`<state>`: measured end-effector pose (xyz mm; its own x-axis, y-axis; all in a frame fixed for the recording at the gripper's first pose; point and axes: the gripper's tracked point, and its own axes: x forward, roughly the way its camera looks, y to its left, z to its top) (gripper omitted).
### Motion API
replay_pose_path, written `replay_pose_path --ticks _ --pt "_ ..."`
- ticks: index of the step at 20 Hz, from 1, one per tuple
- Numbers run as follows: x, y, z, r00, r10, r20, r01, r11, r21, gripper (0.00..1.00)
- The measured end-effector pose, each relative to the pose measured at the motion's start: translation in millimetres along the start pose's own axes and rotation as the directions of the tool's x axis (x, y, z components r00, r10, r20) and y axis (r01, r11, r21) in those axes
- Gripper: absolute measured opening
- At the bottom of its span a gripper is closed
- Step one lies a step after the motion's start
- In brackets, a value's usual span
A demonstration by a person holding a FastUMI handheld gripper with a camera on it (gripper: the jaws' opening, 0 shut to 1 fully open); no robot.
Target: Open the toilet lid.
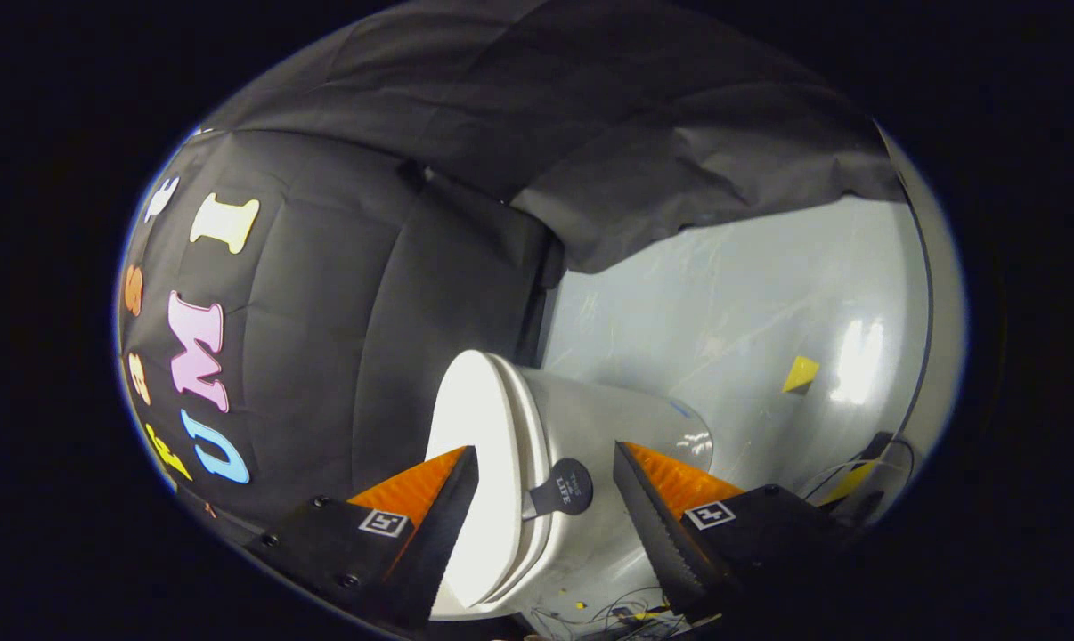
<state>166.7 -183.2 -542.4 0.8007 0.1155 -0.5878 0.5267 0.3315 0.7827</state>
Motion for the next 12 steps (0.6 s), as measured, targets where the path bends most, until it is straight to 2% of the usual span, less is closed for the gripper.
replay_pose_path --ticks 5,7,9,10,11,12 --pt "12 -13 -15 0.998 0.058 -0.019 -0.056 0.994 0.099 0.97" --pt "20 -9 -17 0.996 0.081 -0.034 -0.076 0.988 0.131 0.90" --pt "21 -8 -17 0.992 0.119 -0.041 -0.111 0.981 0.162 0.89" --pt "24 -8 -20 0.990 0.130 -0.048 -0.120 0.977 0.173 0.74" --pt "27 -5 -23 0.987 0.150 -0.056 -0.138 0.974 0.180 0.74" --pt "29 -3 -26 0.985 0.158 -0.062 -0.145 0.973 0.181 0.61"
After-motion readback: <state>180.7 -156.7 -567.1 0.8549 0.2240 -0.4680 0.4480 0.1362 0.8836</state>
